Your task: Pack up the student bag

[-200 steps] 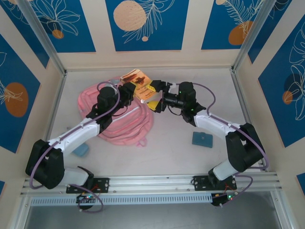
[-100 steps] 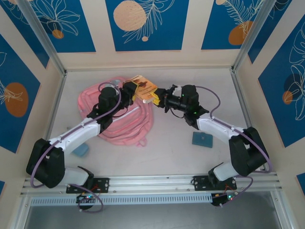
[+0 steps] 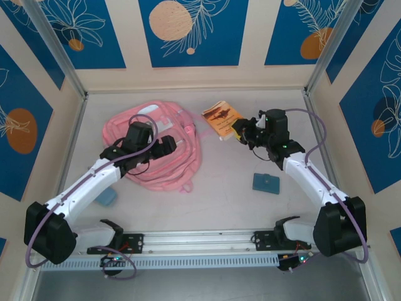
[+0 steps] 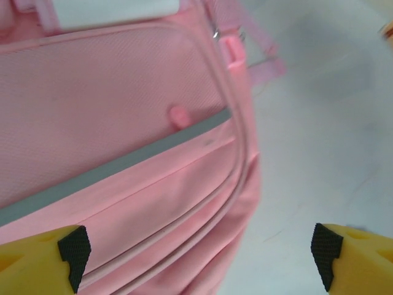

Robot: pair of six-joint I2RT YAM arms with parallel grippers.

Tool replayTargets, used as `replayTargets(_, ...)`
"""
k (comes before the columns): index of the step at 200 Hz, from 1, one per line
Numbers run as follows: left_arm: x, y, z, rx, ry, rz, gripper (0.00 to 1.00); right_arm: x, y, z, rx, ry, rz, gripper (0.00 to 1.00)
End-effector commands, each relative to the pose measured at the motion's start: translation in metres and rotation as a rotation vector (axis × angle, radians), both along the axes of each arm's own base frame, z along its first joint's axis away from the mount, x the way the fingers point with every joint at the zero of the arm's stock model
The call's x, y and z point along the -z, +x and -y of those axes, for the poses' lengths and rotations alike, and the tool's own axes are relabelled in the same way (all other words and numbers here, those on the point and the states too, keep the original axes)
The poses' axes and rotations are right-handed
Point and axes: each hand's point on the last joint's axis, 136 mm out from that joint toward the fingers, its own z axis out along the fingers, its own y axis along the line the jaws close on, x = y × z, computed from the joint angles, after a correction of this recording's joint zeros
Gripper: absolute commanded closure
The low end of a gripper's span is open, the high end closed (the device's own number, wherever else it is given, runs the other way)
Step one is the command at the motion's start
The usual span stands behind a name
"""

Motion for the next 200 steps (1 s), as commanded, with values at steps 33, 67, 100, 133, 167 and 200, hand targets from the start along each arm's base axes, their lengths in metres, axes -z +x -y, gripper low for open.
replayTargets(33,0.008,-0.034,-0.017,0.342,0.385,-0.046,0.03,-0.025,-0.015,0.050,-0.011,-0.167,0.170,0.87)
replayTargets(67,0.025,-0.026,-0.004,0.458,0.509,-0.068,0.21,-0.025,-0.020,0.074,0.042,-0.217,0.180,0.87)
replayTargets(100,0.043,-0.011,0.010,0.535,0.629,-0.103,0.27,-0.022,-0.021,0.080,0.052,-0.222,0.191,0.85)
replayTargets(133,0.063,-0.002,0.014,0.584,0.732,-0.178,0.38,-0.018,-0.021,0.082,0.055,-0.203,0.180,0.85)
replayTargets(167,0.080,0.002,0.008,0.581,0.819,-0.232,0.42,-0.014,-0.021,0.082,0.057,-0.187,0.178,0.84)
replayTargets(200,0.083,0.012,0.000,0.544,0.899,-0.240,0.50,-0.018,-0.018,0.079,0.049,-0.173,0.198,0.84)
